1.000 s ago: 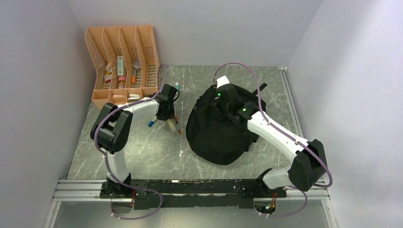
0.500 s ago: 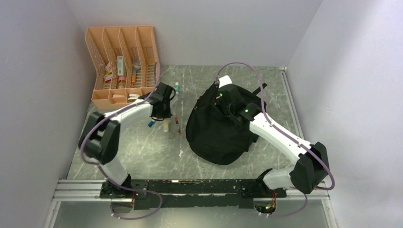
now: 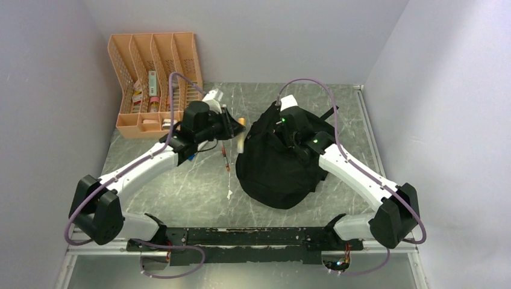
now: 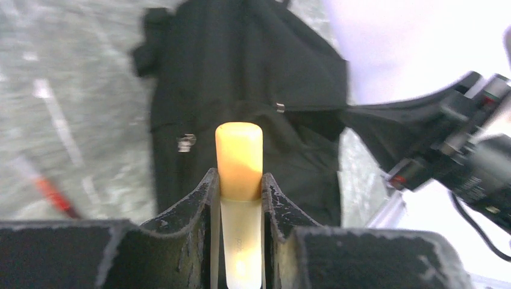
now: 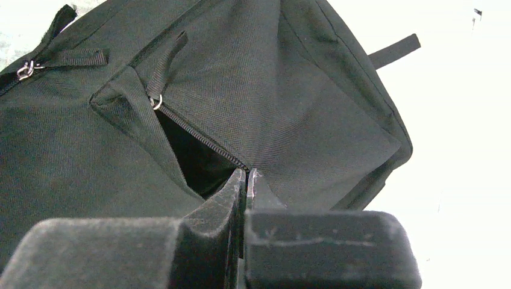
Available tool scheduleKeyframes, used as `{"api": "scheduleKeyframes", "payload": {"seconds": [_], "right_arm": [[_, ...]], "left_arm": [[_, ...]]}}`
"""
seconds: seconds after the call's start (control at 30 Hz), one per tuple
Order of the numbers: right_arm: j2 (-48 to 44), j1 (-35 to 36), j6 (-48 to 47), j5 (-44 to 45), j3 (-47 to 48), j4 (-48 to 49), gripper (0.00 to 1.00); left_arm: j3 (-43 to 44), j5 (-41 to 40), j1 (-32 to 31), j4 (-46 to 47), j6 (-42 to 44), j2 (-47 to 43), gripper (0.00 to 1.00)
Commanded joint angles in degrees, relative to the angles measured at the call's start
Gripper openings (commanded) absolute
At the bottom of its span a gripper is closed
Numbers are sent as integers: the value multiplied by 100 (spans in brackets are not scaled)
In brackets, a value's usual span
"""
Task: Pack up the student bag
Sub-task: Pick up the stationery from the center of the board.
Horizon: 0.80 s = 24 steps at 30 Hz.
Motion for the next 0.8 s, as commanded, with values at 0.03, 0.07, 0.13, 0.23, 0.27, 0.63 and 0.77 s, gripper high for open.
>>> {"api": "scheduleKeyframes", "payload": {"seconds": [0.03,0.07,0.13,0.23,0.27,0.63,0.77], "right_arm": [[-310,-96,309,-2,-21,335,0],[-329,-118,372,-20,-21,333,0],[-385,-152,534,-73,-6,338,0],[-457,-222,826,-173,20,347,0],[-470,-242,918,-213,35,344,0],[-537,-274,1240,-448,139,85,0],[-591,-272,1265,-497,120,38,0]], "left_arm": [[-309,341,-787,1898,-990,277,5],[-314,310,-932,2077,-1107,365,5],[-252,215,-1188,2202,-1262,558,5],[-231,-150,-1458,2214,-1593,818,5],[-275,-260,-1503,2280,-1724,874,5],[224,-475,-1826,2771,-2551,2068,5],[570,-372,-1894,2828,-2756,2574,5]]}}
